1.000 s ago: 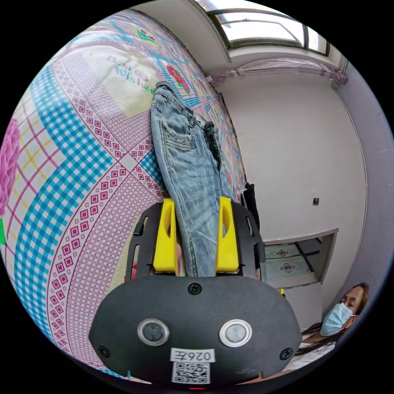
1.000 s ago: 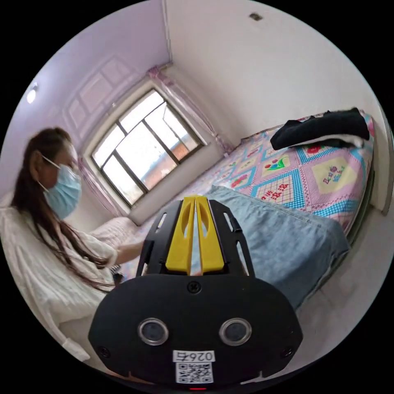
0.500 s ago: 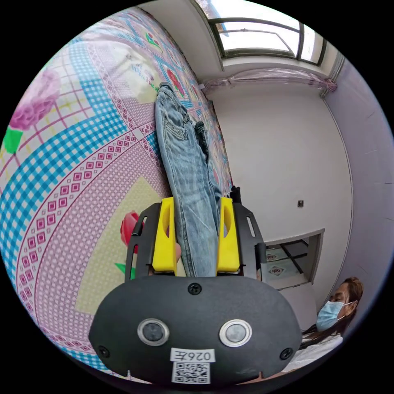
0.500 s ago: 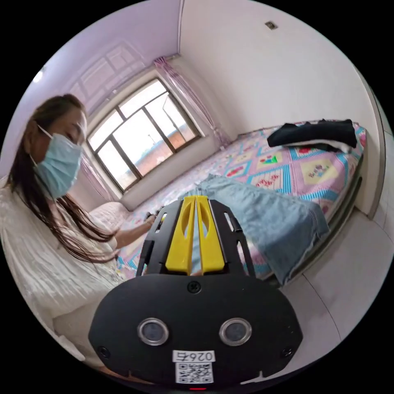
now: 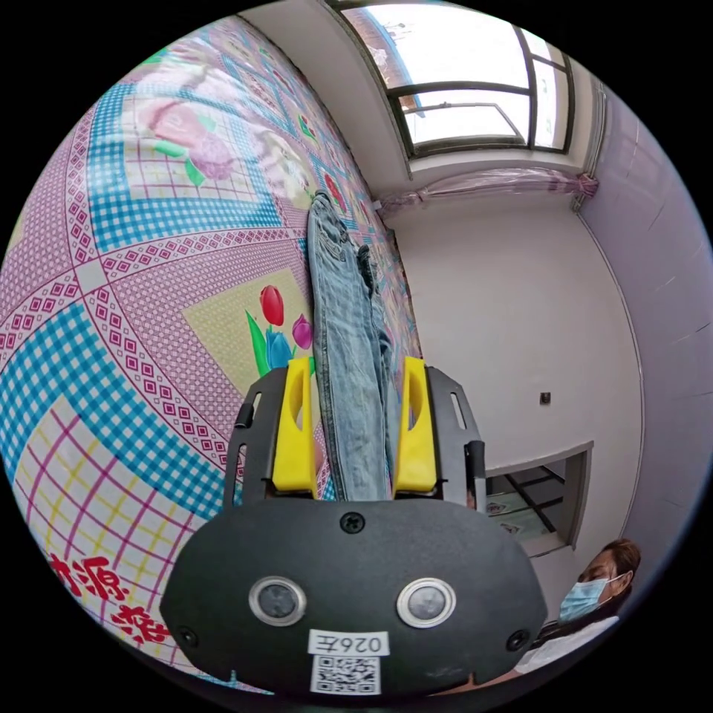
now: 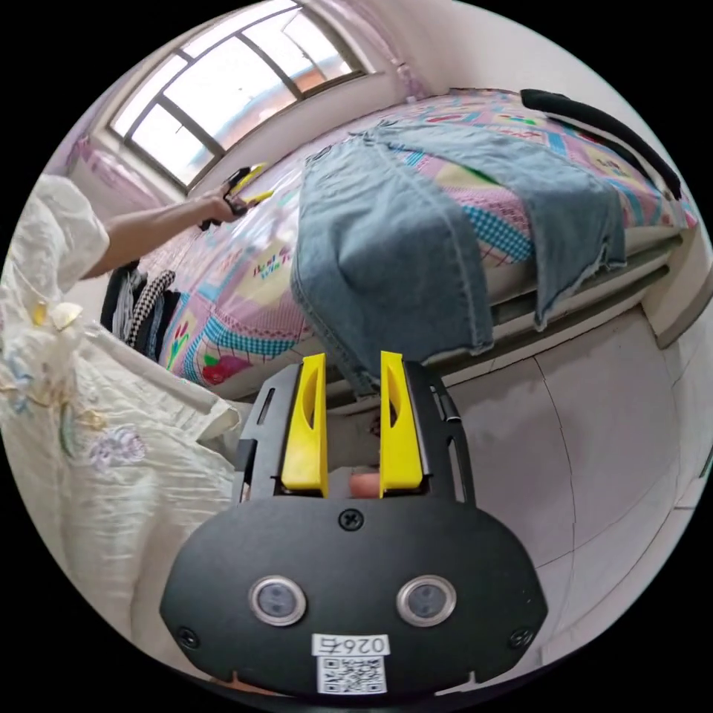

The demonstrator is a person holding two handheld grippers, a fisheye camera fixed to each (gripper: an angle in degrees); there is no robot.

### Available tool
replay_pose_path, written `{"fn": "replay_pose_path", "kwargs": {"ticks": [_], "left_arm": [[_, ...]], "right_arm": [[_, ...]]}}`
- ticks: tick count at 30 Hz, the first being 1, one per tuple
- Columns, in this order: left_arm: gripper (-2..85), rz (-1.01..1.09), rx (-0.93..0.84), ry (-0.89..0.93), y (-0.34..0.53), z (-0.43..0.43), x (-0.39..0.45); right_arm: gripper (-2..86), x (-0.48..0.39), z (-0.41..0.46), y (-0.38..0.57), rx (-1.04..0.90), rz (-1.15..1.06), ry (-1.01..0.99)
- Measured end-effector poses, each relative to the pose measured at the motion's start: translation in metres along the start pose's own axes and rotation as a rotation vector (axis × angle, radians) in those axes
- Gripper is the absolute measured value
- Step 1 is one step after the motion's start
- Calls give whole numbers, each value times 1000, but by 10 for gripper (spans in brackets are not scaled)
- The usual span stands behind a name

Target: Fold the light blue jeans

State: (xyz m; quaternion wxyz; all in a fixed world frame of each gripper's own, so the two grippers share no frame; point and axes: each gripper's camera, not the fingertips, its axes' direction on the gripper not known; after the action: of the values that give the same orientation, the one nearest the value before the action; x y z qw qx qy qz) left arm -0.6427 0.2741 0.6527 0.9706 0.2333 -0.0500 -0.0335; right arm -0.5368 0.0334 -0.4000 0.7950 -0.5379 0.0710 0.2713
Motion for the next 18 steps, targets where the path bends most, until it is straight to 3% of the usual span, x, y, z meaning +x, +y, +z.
{"fn": "replay_pose_path", "kwargs": {"ticks": [11,18], "left_arm": [[205,34,-113,-13,-48,49,9],[209,64,-199,-9,-84,78,10]], "right_arm": [[122,-137,126,-23,-31,-122,376],[127,-188,199,-38,-98,-78,624]]}}
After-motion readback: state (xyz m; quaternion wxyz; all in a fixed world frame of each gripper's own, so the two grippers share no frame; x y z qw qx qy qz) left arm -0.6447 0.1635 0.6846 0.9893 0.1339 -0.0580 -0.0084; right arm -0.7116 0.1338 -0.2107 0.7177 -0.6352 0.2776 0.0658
